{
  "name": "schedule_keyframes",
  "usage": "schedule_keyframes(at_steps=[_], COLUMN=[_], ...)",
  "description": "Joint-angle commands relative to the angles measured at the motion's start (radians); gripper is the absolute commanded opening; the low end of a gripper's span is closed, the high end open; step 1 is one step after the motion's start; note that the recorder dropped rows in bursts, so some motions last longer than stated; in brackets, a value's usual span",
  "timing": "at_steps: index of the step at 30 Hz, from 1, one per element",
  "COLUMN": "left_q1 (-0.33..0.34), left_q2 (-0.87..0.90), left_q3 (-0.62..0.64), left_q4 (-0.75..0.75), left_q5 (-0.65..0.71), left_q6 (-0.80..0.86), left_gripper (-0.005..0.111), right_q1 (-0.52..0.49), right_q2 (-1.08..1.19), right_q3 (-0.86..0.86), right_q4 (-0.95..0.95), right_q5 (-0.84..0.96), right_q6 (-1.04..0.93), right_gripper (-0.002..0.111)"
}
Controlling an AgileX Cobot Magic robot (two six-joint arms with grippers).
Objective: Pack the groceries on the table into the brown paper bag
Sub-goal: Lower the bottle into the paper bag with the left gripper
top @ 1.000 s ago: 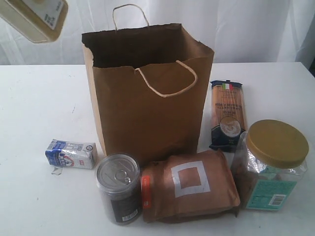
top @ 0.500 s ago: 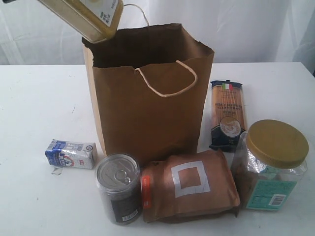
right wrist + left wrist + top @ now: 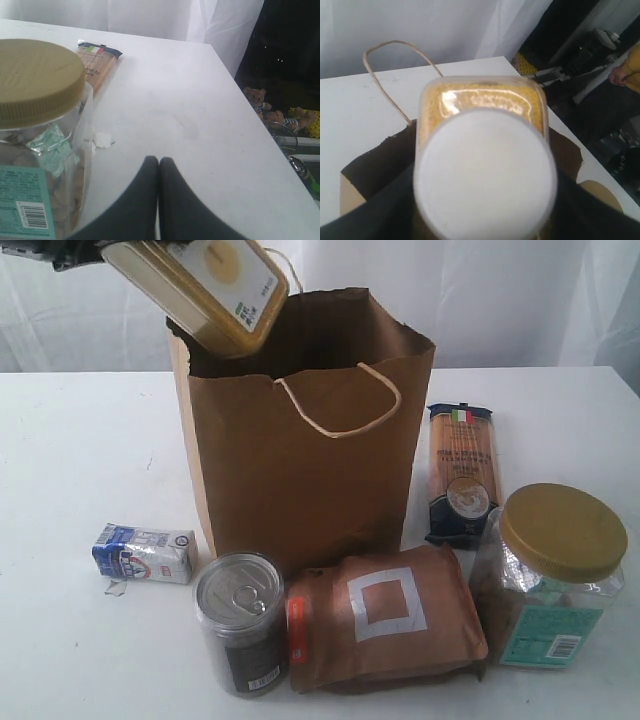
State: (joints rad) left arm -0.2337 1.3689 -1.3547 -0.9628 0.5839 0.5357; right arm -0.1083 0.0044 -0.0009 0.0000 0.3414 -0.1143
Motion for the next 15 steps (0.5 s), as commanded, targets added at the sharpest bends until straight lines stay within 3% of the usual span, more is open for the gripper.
schedule_keyframes(at_steps=[1, 15], left_q1=[0.001, 0.001], left_q2=[-0.001, 0.015], left_q3=[-0.019, -0.019], left_q4=[-0.113, -0.113], left_q5=[0.022, 0.081], left_q6=[0.095, 0.317], left_gripper=[0.0, 0.0], right_q1=[0.0, 0.0], right_q2=[-0.004, -0.004], right_q3=[0.001, 0.001], right_q4=[0.0, 0.0], right_q5=[-0.005, -0.005], right_q6=[-0.002, -0.002], right_gripper=[0.0, 0.0])
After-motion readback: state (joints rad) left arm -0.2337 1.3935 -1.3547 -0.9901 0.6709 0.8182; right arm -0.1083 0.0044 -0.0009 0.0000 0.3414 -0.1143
